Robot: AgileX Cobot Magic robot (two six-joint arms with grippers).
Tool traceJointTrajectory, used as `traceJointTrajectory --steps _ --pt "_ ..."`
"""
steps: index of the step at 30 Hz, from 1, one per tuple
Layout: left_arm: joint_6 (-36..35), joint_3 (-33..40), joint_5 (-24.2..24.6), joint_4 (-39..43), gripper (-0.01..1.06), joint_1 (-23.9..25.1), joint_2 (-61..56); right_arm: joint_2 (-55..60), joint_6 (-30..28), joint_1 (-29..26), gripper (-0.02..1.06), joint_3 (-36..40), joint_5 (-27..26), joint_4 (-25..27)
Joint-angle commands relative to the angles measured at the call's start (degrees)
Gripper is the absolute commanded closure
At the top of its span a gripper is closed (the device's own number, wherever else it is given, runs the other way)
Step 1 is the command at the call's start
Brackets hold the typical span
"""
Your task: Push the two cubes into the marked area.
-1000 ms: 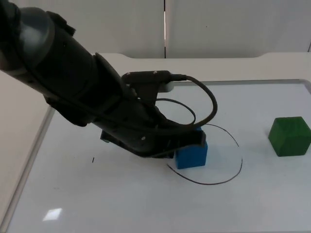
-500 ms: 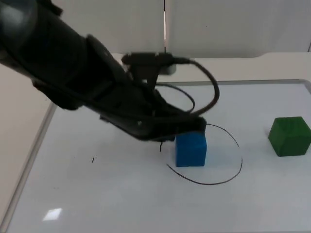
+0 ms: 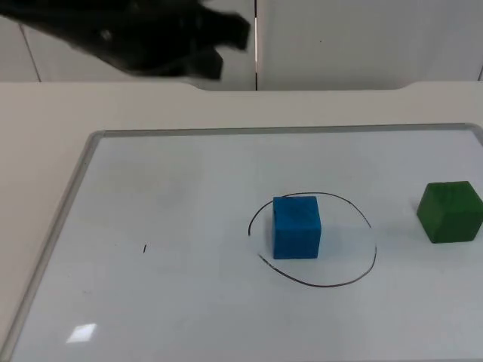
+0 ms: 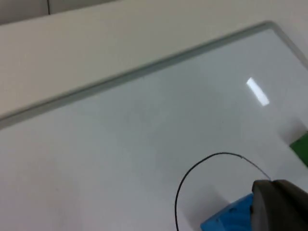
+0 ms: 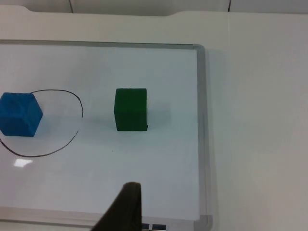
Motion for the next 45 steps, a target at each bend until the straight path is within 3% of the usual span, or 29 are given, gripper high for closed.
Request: traceJointTrajectory --steps 1,7,14,22,26,30,35,41,45 --pt "0.0 -0.1 2.7 1.7 1.05 1.4 -3.2 -0.2 -0.1 -0.4 0.00 -0.1 -0.3 -0.1" --pt "-4.9 -0.1 10.4 9.1 1.05 4.8 -13.1 -0.2 -0.1 -0.4 0.00 -0.1 -0.3 -0.2" --pt "-16.7 4.4 12.3 22.9 1.05 5.1 -26.3 -0.2 -0.1 -0.4 0.00 -0.1 -0.3 -0.2" --pt "-18.4 12.8 14.0 23.1 1.05 5.1 -42.7 -0.2 -0.1 -0.4 0.00 -0.1 -0.3 -0.2" --pt "-21.6 16.0 17.5 24.9 1.05 5.1 -52.2 -0.2 -0.1 -0.4 0.00 -0.1 -0.3 0.0" --pt "-29.7 18.1 22.9 32.3 1.05 5.1 -61.6 -0.2 -0.1 -0.4 0.00 -0.1 -0.3 0.1" --pt "-35.1 20.5 28.6 39.4 1.05 5.1 -70.0 -0.2 -0.1 -0.4 0.00 -0.1 -0.3 0.1" --pt "-40.5 23.5 32.2 43.1 1.05 5.1 -77.7 -0.2 -0.1 -0.4 0.00 -0.1 -0.3 0.1" --pt "-43.3 23.6 37.9 46.6 1.05 5.1 -83.5 -0.2 -0.1 -0.4 0.00 -0.1 -0.3 0.1"
